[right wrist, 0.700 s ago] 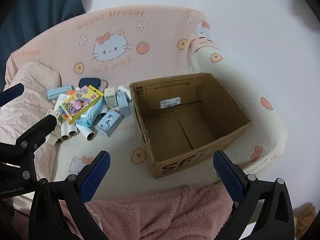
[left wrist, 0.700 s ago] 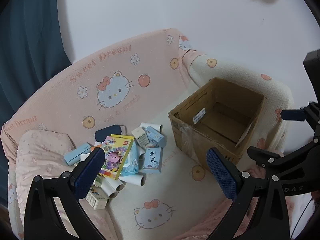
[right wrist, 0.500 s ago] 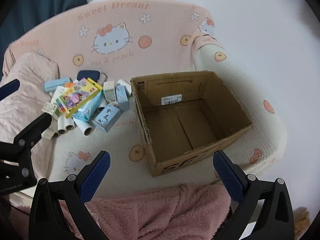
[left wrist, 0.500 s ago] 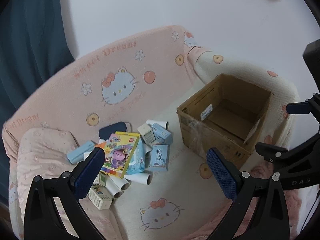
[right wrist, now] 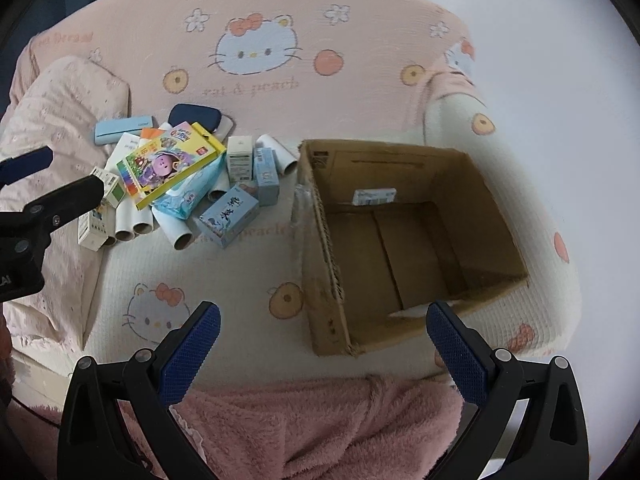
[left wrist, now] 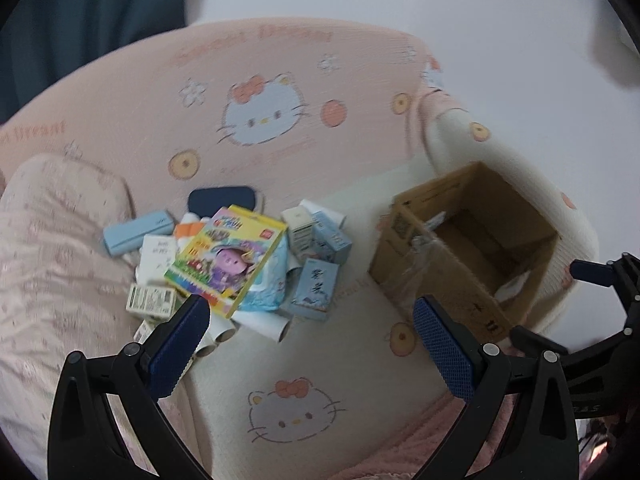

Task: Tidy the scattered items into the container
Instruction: 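Move both tools toward the pile of scattered boxes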

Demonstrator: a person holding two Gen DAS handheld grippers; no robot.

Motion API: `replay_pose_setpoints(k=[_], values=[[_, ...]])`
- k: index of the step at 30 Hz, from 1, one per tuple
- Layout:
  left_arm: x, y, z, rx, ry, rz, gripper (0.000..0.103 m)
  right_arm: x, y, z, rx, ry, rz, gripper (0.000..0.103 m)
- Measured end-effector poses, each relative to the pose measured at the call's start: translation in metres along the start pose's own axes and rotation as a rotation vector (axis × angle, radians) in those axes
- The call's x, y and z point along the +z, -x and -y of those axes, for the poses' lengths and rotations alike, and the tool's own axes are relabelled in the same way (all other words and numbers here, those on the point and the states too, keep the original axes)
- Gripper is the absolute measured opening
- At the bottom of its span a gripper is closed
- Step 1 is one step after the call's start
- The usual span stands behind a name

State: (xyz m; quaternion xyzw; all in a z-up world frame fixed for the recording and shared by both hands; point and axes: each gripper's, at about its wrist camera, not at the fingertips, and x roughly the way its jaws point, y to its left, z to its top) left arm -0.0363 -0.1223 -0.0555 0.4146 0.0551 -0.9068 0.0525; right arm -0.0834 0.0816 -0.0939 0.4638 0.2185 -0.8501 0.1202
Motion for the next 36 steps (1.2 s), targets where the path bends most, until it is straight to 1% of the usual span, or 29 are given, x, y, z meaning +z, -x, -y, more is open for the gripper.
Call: replay_pose_setpoints(k=[2, 5, 7, 8, 12, 16, 17, 19, 22, 24, 27, 31, 34, 36], values=[[-0.003, -0.007, -0.01, 0.018, 0.022, -0.012, 0.103, 0.006, -0.001, -0.005, 0.017, 0.003, 0.012, 0.103], [-0.008, -0.017, -0.026, 0.035, 0.051, -0.025, 0.103, 0.014, -0.005, -0.016, 0.07, 0.004, 0.037, 0.103], [-0.011, -0.022, -0.037, 0.043, 0.071, -0.031, 0.103, 0.017, -0.013, -0.026, 0.108, 0.032, 0.016, 0.103], [-0.014, -0.025, -0.045, 0.047, 0.092, -0.033, 0.103, 0.017, -0.017, -0.033, 0.115, 0.052, 0.006, 0.103], [-0.021, -0.031, -0.072, 0.047, 0.173, -0.029, 0.103, 0.026, -0.035, -0.054, 0.099, 0.12, -0.024, 0.103], [-0.025, -0.041, -0.096, 0.021, 0.261, -0.028, 0.103, 0.042, -0.049, -0.071, 0.14, 0.161, -0.016, 0.103], [-0.026, -0.044, -0.103, 0.017, 0.288, -0.02, 0.103, 0.047, -0.052, -0.075, 0.154, 0.17, -0.007, 0.103], [-0.027, -0.052, -0.112, 0.043, 0.318, -0.011, 0.103, 0.057, -0.06, -0.084, 0.173, 0.173, 0.011, 0.103], [-0.028, -0.066, -0.123, 0.095, 0.333, -0.006, 0.103, 0.073, -0.072, -0.097, 0.192, 0.208, 0.045, 0.103], [-0.029, -0.074, -0.128, 0.109, 0.332, -0.009, 0.103, 0.082, -0.083, -0.103, 0.191, 0.233, 0.064, 0.103], [-0.031, -0.085, -0.133, 0.115, 0.33, -0.005, 0.102, 0.095, -0.103, -0.113, 0.192, 0.272, 0.119, 0.103], [-0.036, -0.1, -0.137, 0.095, 0.337, 0.001, 0.102, 0.104, -0.126, -0.118, 0.182, 0.253, 0.212, 0.103], [-0.04, -0.111, -0.138, 0.088, 0.34, 0.001, 0.1, 0.108, -0.143, -0.12, 0.245, 0.227, 0.265, 0.103], [-0.041, -0.118, -0.139, 0.101, 0.344, 0.001, 0.098, 0.111, -0.153, -0.122, 0.292, 0.217, 0.283, 0.103]])
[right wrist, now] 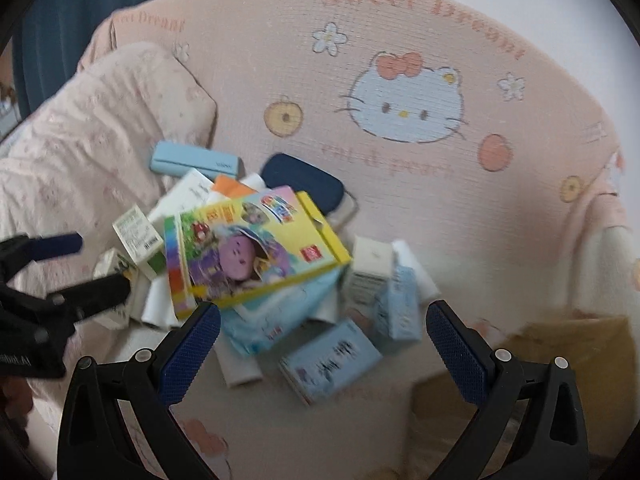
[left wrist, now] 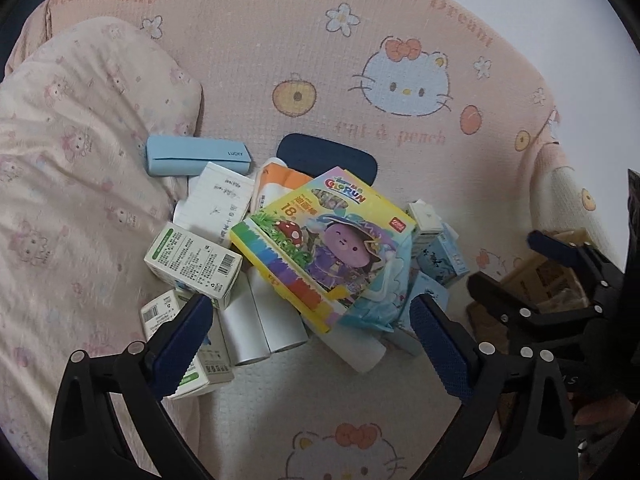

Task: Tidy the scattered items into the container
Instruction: 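Move both tools toward the pile of scattered boxes, then close the left tool on the yellow GORUN crayon box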

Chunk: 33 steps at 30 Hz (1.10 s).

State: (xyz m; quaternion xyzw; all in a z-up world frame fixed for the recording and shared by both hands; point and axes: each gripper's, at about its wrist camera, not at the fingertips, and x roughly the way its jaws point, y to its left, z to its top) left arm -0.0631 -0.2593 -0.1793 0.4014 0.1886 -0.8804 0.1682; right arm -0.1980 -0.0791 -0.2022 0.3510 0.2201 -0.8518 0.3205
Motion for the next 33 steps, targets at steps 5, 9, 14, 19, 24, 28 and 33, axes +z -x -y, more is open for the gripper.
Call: replay_pose_setpoints(k=[5, 9, 14, 19, 24, 28, 33], values=[[-0.001, -0.019, -0.003, 0.031, 0.018, -0.019, 0.08, 0.005, -0.024, -0.001, 0.035, -0.034, 0.048, 0.103], [-0.001, -0.031, -0.014, -0.017, 0.113, -0.048, 0.077, 0.014, -0.037, 0.014, 0.157, -0.149, 0.07, 0.103], [-0.001, -0.054, -0.022, -0.09, 0.199, -0.11, 0.077, 0.024, -0.056, 0.028, 0.258, -0.26, 0.113, 0.103], [-0.006, -0.066, -0.029, -0.088, 0.277, -0.115, 0.061, 0.037, -0.086, 0.031, 0.296, -0.23, 0.084, 0.066], [-0.009, -0.077, -0.034, -0.093, 0.335, -0.146, 0.052, 0.039, -0.107, 0.039, 0.293, -0.244, 0.044, 0.056], [-0.01, -0.084, -0.034, -0.082, 0.346, -0.146, 0.05, 0.037, -0.123, 0.047, 0.299, -0.271, 0.017, 0.056], [-0.007, -0.087, -0.031, -0.084, 0.335, -0.128, 0.045, 0.028, -0.143, 0.047, 0.348, -0.278, -0.062, 0.053]])
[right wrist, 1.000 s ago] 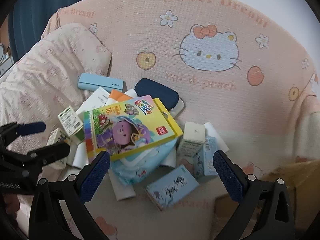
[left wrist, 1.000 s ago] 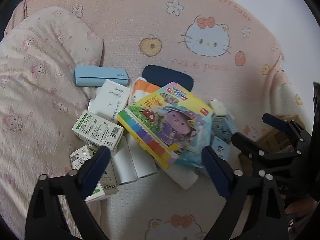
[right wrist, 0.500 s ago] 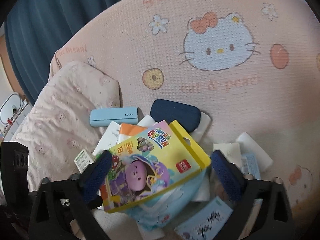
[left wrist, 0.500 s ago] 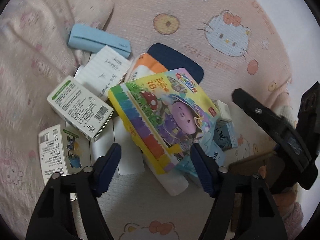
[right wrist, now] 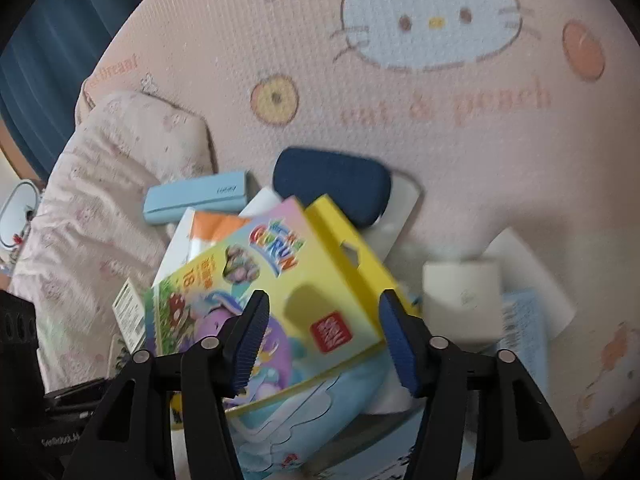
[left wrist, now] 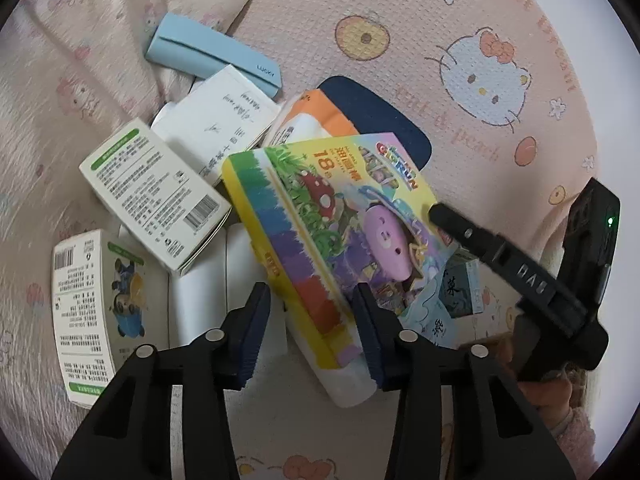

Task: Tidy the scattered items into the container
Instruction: 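Close the left tool on the yellow GORUN crayon box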

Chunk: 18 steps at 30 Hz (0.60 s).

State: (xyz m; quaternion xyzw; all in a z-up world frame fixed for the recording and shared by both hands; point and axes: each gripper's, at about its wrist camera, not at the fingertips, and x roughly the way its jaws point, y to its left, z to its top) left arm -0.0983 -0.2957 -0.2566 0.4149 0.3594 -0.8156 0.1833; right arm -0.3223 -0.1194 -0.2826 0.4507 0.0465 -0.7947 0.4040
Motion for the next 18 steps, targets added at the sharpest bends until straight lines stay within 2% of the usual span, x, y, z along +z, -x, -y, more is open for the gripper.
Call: replay_pose_setpoints(k=[3, 7, 8, 10, 11, 13, 16, 18], values=[[0.003, 0.002, -0.002, 0.025, -0.012, 0.019, 0.045, -0.007, 0.005, -0.003, -0.002, -0.014, 0.005, 0.053], [0.01, 0.004, -0.017, 0.018, -0.027, 0.029, 0.045, -0.027, 0.024, -0.011, 0.027, -0.044, -0.009, 0.053], [0.012, 0.005, -0.02, 0.012, -0.034, 0.031, 0.044, -0.034, 0.03, -0.014, 0.044, -0.051, -0.006, 0.051], [0.015, 0.005, -0.024, -0.021, -0.052, 0.023, 0.043, -0.048, 0.042, -0.021, 0.127, -0.06, 0.0, 0.041], [0.016, 0.004, -0.025, -0.03, -0.069, 0.021, 0.042, -0.055, 0.047, -0.026, 0.152, -0.065, -0.003, 0.041], [0.016, 0.004, -0.023, -0.026, -0.097, 0.022, 0.042, -0.062, 0.051, -0.036, 0.075, -0.021, 0.012, 0.041], [0.016, 0.005, -0.025, -0.021, -0.071, 0.011, 0.047, -0.059, 0.053, -0.037, -0.017, 0.008, 0.045, 0.042], [0.015, 0.005, -0.027, -0.029, -0.03, 0.005, 0.053, -0.05, 0.053, -0.028, -0.014, -0.02, 0.039, 0.047]])
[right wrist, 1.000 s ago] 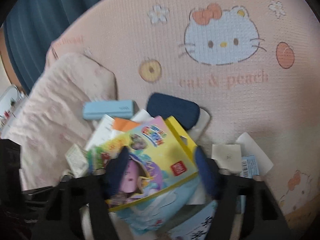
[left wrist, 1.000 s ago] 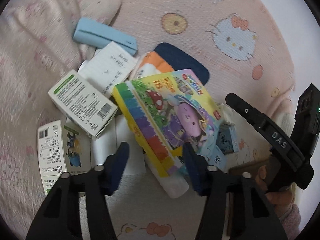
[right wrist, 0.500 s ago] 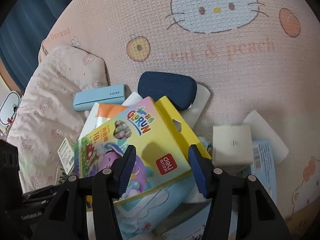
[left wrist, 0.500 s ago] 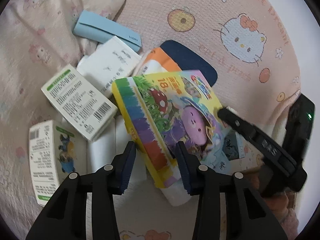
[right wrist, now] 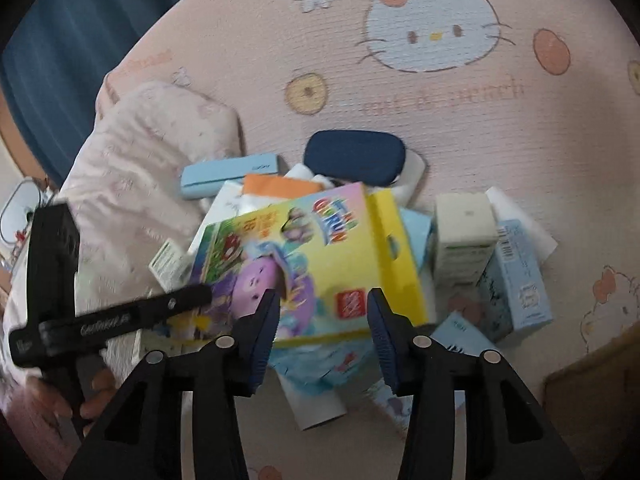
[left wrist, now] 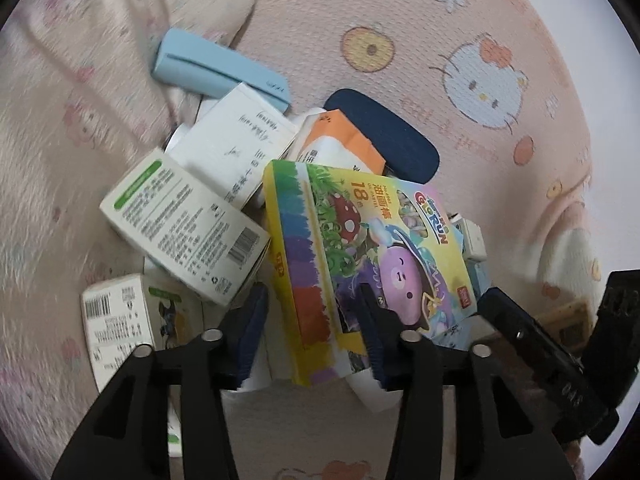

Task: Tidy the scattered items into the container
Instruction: 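Close the left tool on the yellow GORUN crayon box, then lift the yellow crayon box with the left tool toward the cardboard box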

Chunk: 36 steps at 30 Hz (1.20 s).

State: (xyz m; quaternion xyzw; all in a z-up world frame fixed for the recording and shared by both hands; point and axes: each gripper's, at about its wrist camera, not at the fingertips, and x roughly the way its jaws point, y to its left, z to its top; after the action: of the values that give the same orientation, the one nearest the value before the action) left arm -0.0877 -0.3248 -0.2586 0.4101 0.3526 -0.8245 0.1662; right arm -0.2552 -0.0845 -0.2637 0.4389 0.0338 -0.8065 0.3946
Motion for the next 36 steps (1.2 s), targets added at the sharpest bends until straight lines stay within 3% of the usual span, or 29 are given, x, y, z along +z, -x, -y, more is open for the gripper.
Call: replay_pose_setpoints(k=[2, 6, 11, 14, 18, 25, 29, 36], values=[[-0.002, -0.001, 0.001, -0.017, 0.031, 0.006, 0.055, 0.009, 0.002, 0.012, 0.02, -0.04, 0.012, 0.054], [-0.003, -0.007, 0.007, 0.0, 0.058, 0.02, 0.055, 0.021, -0.002, 0.027, 0.113, -0.095, 0.033, 0.055], [0.001, -0.014, 0.004, 0.0, 0.104, 0.025, 0.055, 0.03, -0.032, 0.032, 0.086, -0.096, -0.013, 0.055], [0.005, -0.016, 0.002, -0.016, 0.109, 0.026, 0.051, 0.025, -0.043, 0.03, 0.117, -0.117, -0.043, 0.056], [0.013, -0.016, 0.001, -0.034, 0.055, 0.032, 0.049, 0.014, -0.037, 0.02, 0.042, -0.118, -0.035, 0.056], [0.025, -0.021, -0.002, -0.113, -0.093, -0.012, 0.048, -0.023, -0.011, 0.015, 0.055, -0.218, -0.025, 0.056], [0.021, -0.022, -0.003, -0.123, -0.067, -0.034, 0.049, -0.032, -0.01, 0.019, 0.053, -0.296, 0.024, 0.057], [0.011, -0.018, 0.006, -0.083, -0.073, -0.036, 0.05, -0.026, -0.026, 0.008, -0.06, -0.227, 0.013, 0.063]])
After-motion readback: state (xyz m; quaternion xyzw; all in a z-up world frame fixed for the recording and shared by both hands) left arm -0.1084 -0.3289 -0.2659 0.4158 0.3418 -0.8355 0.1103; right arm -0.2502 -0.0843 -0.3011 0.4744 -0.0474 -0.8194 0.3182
